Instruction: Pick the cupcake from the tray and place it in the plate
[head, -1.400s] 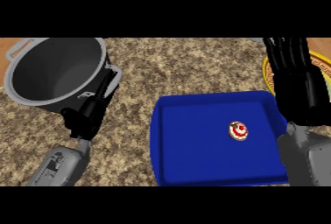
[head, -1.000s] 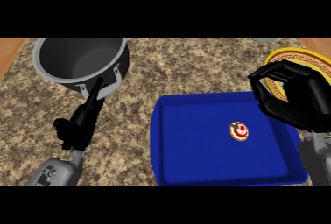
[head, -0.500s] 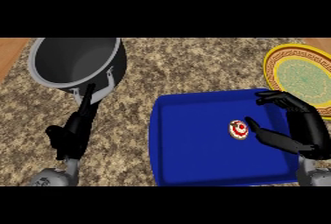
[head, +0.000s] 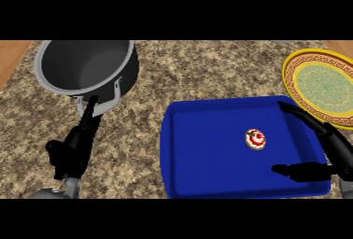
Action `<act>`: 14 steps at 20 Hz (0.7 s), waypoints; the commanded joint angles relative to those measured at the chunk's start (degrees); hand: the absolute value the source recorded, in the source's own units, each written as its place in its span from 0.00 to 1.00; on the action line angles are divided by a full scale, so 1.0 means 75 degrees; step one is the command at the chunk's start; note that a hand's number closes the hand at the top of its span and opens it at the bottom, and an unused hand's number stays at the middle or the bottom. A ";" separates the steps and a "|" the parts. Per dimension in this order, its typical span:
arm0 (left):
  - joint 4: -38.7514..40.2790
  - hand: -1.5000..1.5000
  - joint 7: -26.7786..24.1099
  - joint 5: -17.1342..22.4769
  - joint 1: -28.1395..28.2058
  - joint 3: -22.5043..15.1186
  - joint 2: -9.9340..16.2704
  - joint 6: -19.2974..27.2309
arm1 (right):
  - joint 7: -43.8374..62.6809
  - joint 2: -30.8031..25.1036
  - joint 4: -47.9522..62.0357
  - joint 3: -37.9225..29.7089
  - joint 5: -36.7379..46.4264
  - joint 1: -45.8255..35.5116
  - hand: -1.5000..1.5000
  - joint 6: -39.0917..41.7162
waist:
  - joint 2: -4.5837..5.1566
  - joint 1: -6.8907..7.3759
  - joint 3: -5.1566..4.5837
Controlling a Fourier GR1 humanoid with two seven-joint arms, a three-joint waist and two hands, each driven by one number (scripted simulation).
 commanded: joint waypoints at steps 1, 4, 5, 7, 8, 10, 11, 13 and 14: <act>0.0899 0.50 0.0765 0.0041 -0.0050 0.0301 0.0110 0.0155 | 0.0613 -0.0574 -0.0018 0.0235 0.1023 -0.0448 0.00 -0.0077 | 0.0146 0.0010 -0.0137; 0.0881 0.50 0.0754 0.0004 -0.0015 0.0286 0.0093 0.0149 | 0.1463 -0.0977 -0.0110 0.0492 0.1319 -0.0826 0.00 0.0445 | 0.0148 0.0049 -0.0144; 0.0804 0.50 0.0724 0.0012 -0.0009 0.0314 0.0162 0.0077 | 0.1749 -0.1164 -0.0186 0.0482 0.1287 -0.1004 0.00 0.0737 | 0.0136 0.0049 -0.0144; 0.0871 0.50 0.0601 -0.0174 0.0207 0.0142 -0.0017 0.0287 | 0.2114 -0.1480 -0.0149 0.0634 0.1362 -0.1145 0.00 0.1263 | 0.0149 0.0076 -0.0148; 0.0614 0.50 0.0911 0.0072 0.0172 0.0346 0.0297 0.0015 | 0.2659 -0.1220 -0.0421 0.1063 0.1453 -0.1111 0.00 0.1393 | 0.0126 0.0107 -0.0150; 0.0509 0.50 0.1081 -0.0043 0.0199 0.0191 0.0114 0.0217 | 0.2918 -0.1341 -0.0213 0.1232 0.1420 -0.1306 0.00 0.1914 | 0.0135 0.0132 -0.0140; 0.0330 0.50 0.0988 -0.0169 0.0493 0.0103 0.0074 0.0353 | 0.2958 -0.1352 -0.0132 0.1251 0.1428 -0.1188 0.00 0.1997 | 0.0116 0.0127 -0.0134; 0.0767 0.50 0.0754 0.0022 0.0146 0.0256 0.0089 -0.0016 | 0.3268 -0.1043 0.0062 0.1599 0.1565 -0.1531 0.00 0.2214 | 0.0152 0.0091 -0.0137; 0.1093 0.50 0.0757 -0.0028 -0.0095 0.0391 0.0033 0.0101 | 0.3316 -0.1312 0.0264 0.1348 0.1330 -0.1967 0.00 0.2644 | 0.0180 0.0084 -0.0140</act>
